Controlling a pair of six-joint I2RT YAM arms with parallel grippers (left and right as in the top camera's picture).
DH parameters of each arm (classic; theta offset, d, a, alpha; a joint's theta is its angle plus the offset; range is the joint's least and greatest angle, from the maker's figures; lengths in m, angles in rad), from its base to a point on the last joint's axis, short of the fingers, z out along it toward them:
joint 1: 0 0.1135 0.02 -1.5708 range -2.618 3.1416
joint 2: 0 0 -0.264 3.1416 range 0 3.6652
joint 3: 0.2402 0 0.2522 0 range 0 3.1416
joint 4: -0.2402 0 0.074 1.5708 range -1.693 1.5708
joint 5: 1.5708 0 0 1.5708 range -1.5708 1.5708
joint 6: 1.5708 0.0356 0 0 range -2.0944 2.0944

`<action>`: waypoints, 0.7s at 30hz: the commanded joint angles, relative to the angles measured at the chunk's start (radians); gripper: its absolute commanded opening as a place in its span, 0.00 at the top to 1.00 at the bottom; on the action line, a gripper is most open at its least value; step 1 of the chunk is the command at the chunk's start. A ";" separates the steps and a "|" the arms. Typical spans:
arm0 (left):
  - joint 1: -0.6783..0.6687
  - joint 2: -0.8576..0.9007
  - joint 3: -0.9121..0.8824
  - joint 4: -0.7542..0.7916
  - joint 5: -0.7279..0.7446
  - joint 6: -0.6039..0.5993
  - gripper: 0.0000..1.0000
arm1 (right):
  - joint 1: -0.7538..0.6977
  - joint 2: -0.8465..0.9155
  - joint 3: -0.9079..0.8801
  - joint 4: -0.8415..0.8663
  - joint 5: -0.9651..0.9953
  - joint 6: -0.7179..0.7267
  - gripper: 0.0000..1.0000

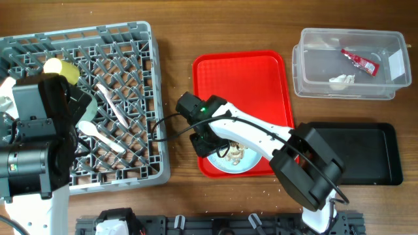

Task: Sort waste into correct bins and load items into the dishwasher rack
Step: 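Reach the right gripper to the light-blue plate rim and grasp it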

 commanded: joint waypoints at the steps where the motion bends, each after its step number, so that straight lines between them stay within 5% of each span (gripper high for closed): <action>1: 0.007 -0.003 0.008 0.002 -0.002 -0.013 0.00 | 0.004 -0.024 -0.057 0.042 -0.002 0.056 0.72; 14: 0.007 -0.003 0.009 0.002 -0.002 -0.013 0.00 | -0.003 -0.024 -0.079 0.073 0.208 0.136 0.96; 21: 0.007 -0.003 0.009 0.002 -0.002 -0.013 0.00 | -0.021 -0.026 0.016 -0.034 0.369 0.185 0.96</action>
